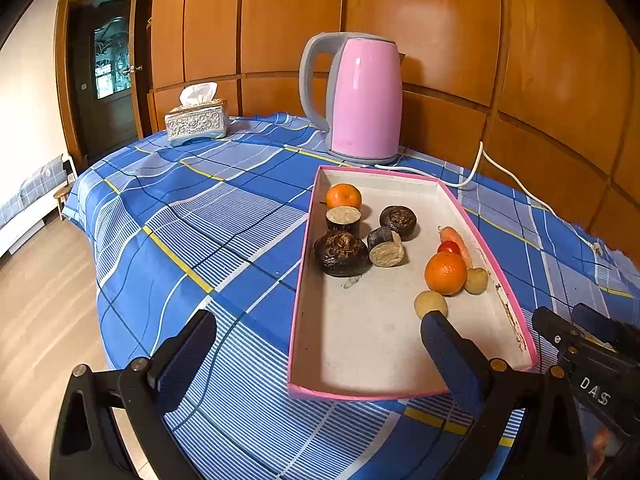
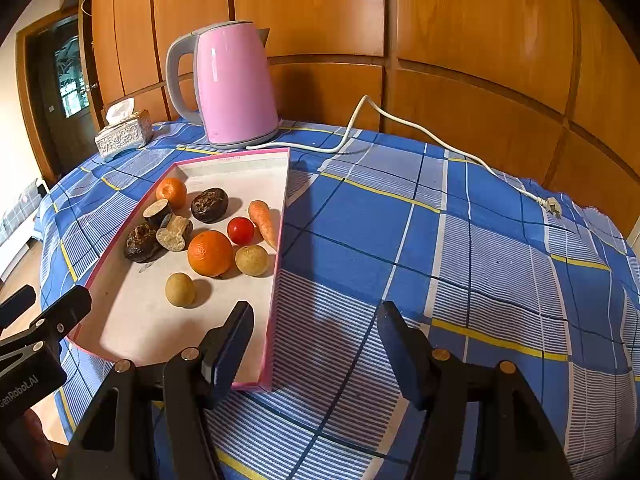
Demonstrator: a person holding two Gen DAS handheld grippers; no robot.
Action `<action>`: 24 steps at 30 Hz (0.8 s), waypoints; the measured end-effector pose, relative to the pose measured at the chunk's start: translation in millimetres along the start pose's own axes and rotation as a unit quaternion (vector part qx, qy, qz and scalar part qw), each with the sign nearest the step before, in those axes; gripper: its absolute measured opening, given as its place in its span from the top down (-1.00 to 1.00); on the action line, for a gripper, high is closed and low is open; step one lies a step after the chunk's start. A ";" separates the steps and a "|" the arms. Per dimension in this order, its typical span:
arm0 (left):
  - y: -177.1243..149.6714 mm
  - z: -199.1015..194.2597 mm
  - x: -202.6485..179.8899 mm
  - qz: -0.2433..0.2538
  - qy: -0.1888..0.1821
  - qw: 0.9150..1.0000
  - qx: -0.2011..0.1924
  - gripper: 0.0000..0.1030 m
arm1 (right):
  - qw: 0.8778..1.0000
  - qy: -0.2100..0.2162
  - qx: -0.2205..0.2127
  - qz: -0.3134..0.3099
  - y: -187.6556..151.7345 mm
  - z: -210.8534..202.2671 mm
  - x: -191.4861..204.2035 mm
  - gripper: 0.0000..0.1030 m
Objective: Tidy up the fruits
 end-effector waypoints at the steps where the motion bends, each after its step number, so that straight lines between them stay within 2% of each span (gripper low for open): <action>1: -0.1 0.2 0.1 -0.001 -0.001 1.000 0.001 -0.99 | 1.000 -0.001 -0.001 -0.001 -0.3 0.0 0.2 -0.27; 24: -0.8 1.9 0.3 -0.001 -0.002 1.000 0.007 -0.99 | 1.000 0.000 -0.001 -0.006 -0.9 -0.3 2.5 -0.27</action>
Point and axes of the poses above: each gripper's, at about its wrist camera, not at the fingertips, and z roughly the way its jaws point, x to its left, y to its top, the point moved 4 cm from there along z, roughly the way its jaws point, and after that the axes turned 5 degrees about -y, right-handed, at the moved point
